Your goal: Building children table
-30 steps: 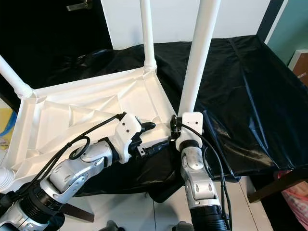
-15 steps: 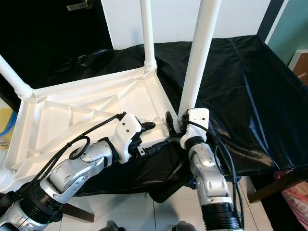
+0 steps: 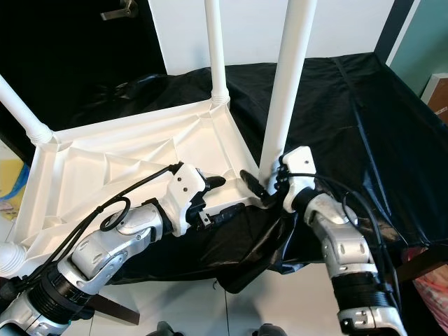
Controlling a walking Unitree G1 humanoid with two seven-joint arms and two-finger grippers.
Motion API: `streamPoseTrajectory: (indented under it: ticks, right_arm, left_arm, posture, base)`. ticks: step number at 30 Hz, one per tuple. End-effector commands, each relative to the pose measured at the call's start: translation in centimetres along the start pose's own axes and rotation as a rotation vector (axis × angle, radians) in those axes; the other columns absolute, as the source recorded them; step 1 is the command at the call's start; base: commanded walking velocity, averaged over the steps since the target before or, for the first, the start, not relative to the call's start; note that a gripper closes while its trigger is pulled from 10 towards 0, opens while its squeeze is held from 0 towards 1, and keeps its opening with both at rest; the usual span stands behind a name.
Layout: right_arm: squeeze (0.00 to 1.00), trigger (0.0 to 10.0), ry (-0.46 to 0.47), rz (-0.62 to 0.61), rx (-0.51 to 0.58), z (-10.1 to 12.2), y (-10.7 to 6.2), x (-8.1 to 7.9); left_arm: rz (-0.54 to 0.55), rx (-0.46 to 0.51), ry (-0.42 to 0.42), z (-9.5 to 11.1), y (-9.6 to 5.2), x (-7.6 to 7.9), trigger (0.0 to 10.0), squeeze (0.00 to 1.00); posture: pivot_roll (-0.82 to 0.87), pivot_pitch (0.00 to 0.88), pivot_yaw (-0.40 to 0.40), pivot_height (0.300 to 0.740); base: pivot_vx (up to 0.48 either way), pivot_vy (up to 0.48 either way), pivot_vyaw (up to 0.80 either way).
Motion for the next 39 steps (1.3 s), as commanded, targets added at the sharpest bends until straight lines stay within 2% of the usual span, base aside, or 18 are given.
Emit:
streamPoseTrajectory:
  ticks: [1, 4, 5, 7, 8, 9, 10, 19, 20, 21, 22, 30, 32, 33, 34, 36, 39]
  right_arm:
    - [0.00, 10.0, -0.002, 0.036, -0.033, -0.4, 0.0, 0.5]
    - [0.00, 10.0, -0.006, 0.051, -0.046, -0.4, 0.0, 0.7]
    - [0.00, 7.6, -0.020, 0.065, -0.062, -0.5, 0.0, 1.1]
    - [0.00, 7.6, -0.020, 0.065, -0.062, -0.5, 0.0, 1.1]
    - [0.00, 2.1, -0.029, 0.073, -0.070, -0.4, 0.2, 1.3]
    - [0.00, 2.1, -0.029, 0.073, -0.070, -0.4, 0.2, 1.3]
    - [0.00, 0.0, -0.046, 0.080, -0.073, -0.3, 0.4, 1.5]
    - [0.00, 0.0, -0.050, 0.096, -0.072, -0.4, 0.6, 1.7]
    - [0.00, 1.0, -0.044, 0.094, -0.078, -0.6, 0.5, 1.6]
    - [0.00, 1.0, -0.044, 0.094, -0.078, -0.6, 0.5, 1.6]
    - [0.00, 10.0, -0.034, 0.085, -0.079, -0.8, 0.4, 1.7]
    - [0.00, 10.0, -0.025, -0.004, -0.091, -1.4, 0.2, 1.9]
    - [0.00, 10.0, -0.016, -0.096, -0.090, -1.6, 0.3, 2.1]
    - [0.00, 10.0, -0.016, -0.096, -0.090, -1.6, 0.3, 2.1]
    - [0.00, 10.0, -0.016, -0.139, -0.082, -1.7, 0.4, 2.0]
    - [0.00, 10.0, -0.016, -0.139, -0.082, -1.7, 0.4, 2.0]
    - [0.00, 10.0, -0.008, -0.214, -0.043, -1.5, 0.8, 1.2]
  left_arm:
    - [-0.201, 0.007, 0.017, 0.0, -0.2, 0.9, 10.0, 0.00]
    - [-0.201, 0.007, 0.018, 0.0, -0.2, 0.9, 10.0, 0.00]
    - [-0.199, 0.007, 0.018, 0.1, -0.2, 0.8, 10.0, 0.00]
    - [-0.199, 0.007, 0.018, 0.1, -0.2, 0.8, 10.0, 0.00]
    - [-0.197, 0.008, 0.018, 0.1, -0.2, 0.8, 10.0, 0.00]
    - [-0.197, 0.008, 0.018, 0.1, -0.2, 0.8, 10.0, 0.00]
    - [-0.195, 0.008, 0.018, 0.1, -0.2, 0.8, 10.0, 0.00]
    - [-0.186, 0.008, 0.019, 0.1, -0.3, 0.6, 10.0, 0.00]
    - [-0.186, 0.007, 0.018, 0.1, -0.4, 0.6, 10.0, 0.00]
    - [-0.186, 0.007, 0.018, 0.1, -0.4, 0.6, 10.0, 0.00]
    - [-0.187, 0.007, 0.018, 0.1, -0.4, 0.6, 10.0, 0.00]
    - [-0.191, 0.005, 0.016, 0.1, -0.4, 0.7, 10.0, 0.00]
    - [-0.193, 0.002, 0.015, 0.1, -0.6, 0.7, 10.0, 0.00]
    - [-0.193, 0.002, 0.015, 0.1, -0.6, 0.7, 10.0, 0.00]
    - [-0.194, 0.000, 0.015, 0.0, -0.6, 0.6, 10.0, 0.00]
    - [-0.194, 0.000, 0.015, 0.0, -0.6, 0.6, 10.0, 0.00]
    - [-0.191, -0.004, 0.013, -0.1, -0.7, 0.4, 10.0, 0.00]
  posture:
    - [-0.12, 0.032, 0.065, 0.740]
    - [-0.12, 0.032, 0.065, 0.740]
    - [-0.11, 0.033, 0.066, 0.740]
    - [-0.11, 0.033, 0.066, 0.740]
    - [-0.11, 0.033, 0.065, 0.740]
    - [-0.11, 0.033, 0.065, 0.740]
    - [-0.11, 0.032, 0.064, 0.740]
    - [-0.11, 0.035, 0.064, 0.740]
    - [-0.11, 0.038, 0.065, 0.740]
    - [-0.11, 0.038, 0.065, 0.740]
    - [-0.11, 0.041, 0.066, 0.740]
    - [-0.11, 0.050, 0.073, 0.740]
    - [-0.11, 0.055, 0.077, 0.740]
    - [-0.11, 0.055, 0.077, 0.740]
    - [-0.11, 0.057, 0.079, 0.740]
    - [-0.11, 0.057, 0.079, 0.740]
    - [-0.11, 0.061, 0.085, 0.740]
  base:
    - [0.000, 0.000, 0.00]
    - [0.000, 0.000, 0.00]
    - [0.000, 0.000, 0.00]
    - [0.000, 0.000, 0.00]
    - [0.000, 0.000, 0.00]
    - [0.000, 0.000, 0.00]
    - [0.000, 0.000, 0.00]
    - [0.000, 0.000, 0.00]
    - [0.000, 0.000, 0.00]
    - [0.000, 0.000, 0.00]
    - [0.000, 0.000, 0.00]
    - [0.000, 0.000, 0.00]
    - [0.000, 0.000, 0.00]
    - [0.000, 0.000, 0.00]
    - [0.000, 0.000, 0.00]
    - [0.000, 0.000, 0.00]
    - [0.000, 0.000, 0.00]
Point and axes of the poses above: a point about 5 cm out from each wrist's last joint towards the gripper, its own y axis pointing out of the wrist towards the gripper, its own z axis along the axis of the wrist's last joint, x = y × z, the point moved 1 cm from there along y, pointing out of the wrist towards the gripper, and after that the axes turned 5 degrees about y, right-handed, at the moved point
